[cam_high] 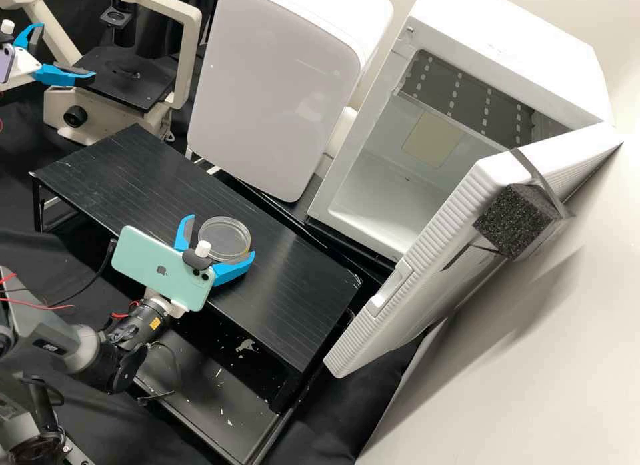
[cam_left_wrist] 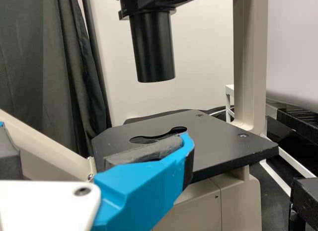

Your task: Take the petri dish out of the incubator

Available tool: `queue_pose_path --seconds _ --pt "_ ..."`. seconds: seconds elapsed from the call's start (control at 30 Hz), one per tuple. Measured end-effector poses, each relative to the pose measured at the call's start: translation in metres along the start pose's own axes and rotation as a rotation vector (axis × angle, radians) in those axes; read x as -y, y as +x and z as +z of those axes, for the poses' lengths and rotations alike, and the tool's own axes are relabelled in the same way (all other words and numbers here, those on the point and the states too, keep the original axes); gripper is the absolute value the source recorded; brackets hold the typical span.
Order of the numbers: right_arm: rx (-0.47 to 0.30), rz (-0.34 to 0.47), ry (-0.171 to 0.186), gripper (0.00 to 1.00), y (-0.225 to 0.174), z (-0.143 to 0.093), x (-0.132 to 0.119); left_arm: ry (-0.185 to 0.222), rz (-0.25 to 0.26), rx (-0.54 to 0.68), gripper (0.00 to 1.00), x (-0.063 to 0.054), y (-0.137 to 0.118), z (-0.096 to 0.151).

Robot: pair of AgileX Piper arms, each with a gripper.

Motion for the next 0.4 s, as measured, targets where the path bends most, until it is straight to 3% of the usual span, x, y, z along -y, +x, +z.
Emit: queue_pose_path --seconds 0.1,0.23,0.3,0.4 --pt "-0.007 0.065 -0.006 1.00 -0.011 -0.008 -0.003 0.000 0.000 0.000 1.00 0.000 0.000 0.000" --pt "-0.015 0.216 0.008 1.00 -0.024 -0.018 -0.013 0.000 0.000 0.000 1.00 0.000 0.000 0.000" --pt "-0.028 0.288 0.034 1.00 -0.028 -0.023 -0.021 0.000 0.000 0.000 1.00 0.000 0.000 0.000" --pt "-0.064 0.311 0.087 1.00 -0.030 -0.027 -0.023 0.000 0.000 0.000 1.00 0.000 0.000 0.000"
